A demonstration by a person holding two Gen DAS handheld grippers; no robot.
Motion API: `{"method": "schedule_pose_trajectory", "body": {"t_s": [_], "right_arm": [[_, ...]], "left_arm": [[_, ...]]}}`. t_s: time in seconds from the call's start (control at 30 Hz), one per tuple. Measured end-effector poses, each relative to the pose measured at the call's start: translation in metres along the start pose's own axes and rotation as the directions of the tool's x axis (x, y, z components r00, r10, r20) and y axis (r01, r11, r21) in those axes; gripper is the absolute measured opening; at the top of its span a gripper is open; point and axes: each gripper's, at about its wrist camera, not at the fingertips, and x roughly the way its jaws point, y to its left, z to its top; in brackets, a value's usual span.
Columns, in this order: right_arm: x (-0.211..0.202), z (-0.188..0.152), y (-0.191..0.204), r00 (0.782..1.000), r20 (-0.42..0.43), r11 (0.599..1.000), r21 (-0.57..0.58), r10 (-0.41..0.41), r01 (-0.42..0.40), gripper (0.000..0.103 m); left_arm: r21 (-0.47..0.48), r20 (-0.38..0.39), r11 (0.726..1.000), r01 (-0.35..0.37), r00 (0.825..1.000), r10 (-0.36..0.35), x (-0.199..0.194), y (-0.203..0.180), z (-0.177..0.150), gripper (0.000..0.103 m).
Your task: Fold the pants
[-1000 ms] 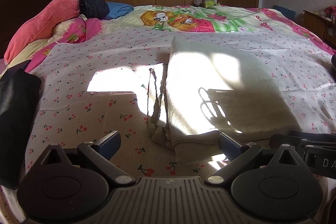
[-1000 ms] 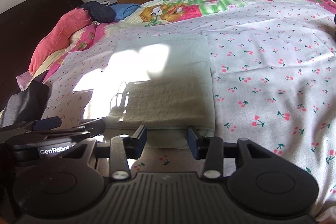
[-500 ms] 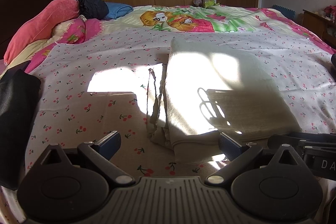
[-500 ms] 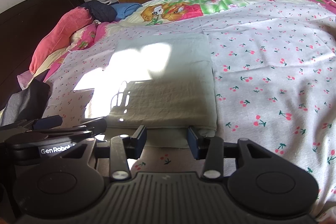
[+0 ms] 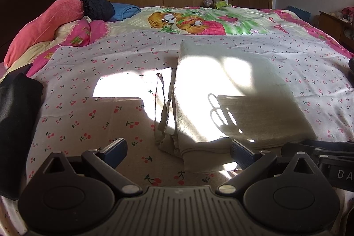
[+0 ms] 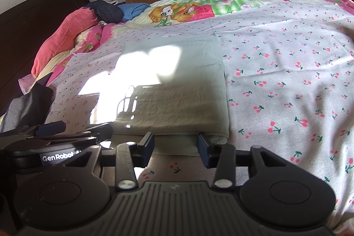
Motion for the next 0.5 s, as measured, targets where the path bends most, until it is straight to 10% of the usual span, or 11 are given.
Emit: {"method": "schedule_pose_trajectory", "body": {"t_s": [0.5], "right_arm": [[-0.0053,-0.0005,0.0077,1.000,0.024,0.999,-0.038,-0.012,0.013,0.044]], "left_arm": [[0.005,0.012,1.000,0.005,1.000,-0.005,-0.0025,-0.0006,0.0003,0.103]]}}
